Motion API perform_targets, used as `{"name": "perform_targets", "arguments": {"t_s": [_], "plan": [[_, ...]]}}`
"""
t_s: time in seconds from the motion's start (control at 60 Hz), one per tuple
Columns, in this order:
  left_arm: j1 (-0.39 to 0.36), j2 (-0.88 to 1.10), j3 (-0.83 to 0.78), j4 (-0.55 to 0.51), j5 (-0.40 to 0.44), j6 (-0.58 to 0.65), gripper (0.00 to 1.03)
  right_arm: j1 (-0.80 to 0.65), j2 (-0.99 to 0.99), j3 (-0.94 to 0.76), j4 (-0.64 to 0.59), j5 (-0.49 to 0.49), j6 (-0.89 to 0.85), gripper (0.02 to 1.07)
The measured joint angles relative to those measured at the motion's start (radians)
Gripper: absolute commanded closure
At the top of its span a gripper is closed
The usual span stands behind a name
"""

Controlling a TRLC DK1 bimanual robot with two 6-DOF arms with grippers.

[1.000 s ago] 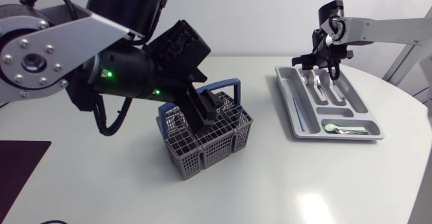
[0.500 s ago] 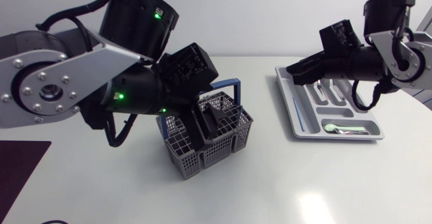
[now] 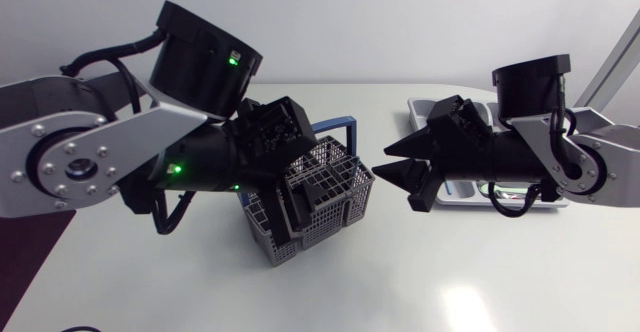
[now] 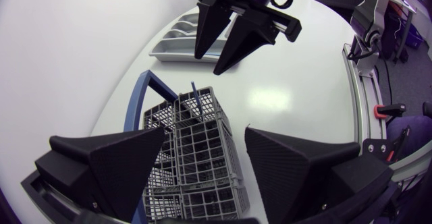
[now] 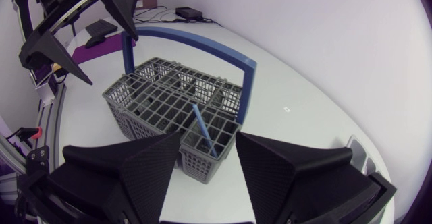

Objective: Unload the cutlery basket into the drawer organizer.

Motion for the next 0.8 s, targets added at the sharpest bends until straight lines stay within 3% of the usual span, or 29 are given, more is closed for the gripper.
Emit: {"name": "perform_targets", "arguments": {"t_s": [0.317,0.483,0.8], "plan": [[-0.015,-0.033,-0.050,0.009,0.000,0.024,0.07,0.052,0.135,0.000,0.118,0.005,-0.028,0.47],[-0.016,-0.040,-0.064,0.007,0.012,0.039,0.07,0.052,0.166,0.000,0.130,0.006,-0.045,0.61],[-0.021,-0.050,-0.082,0.006,0.015,0.040,0.07,0.070,0.189,0.003,0.152,0.007,-0.048,0.70]]}}
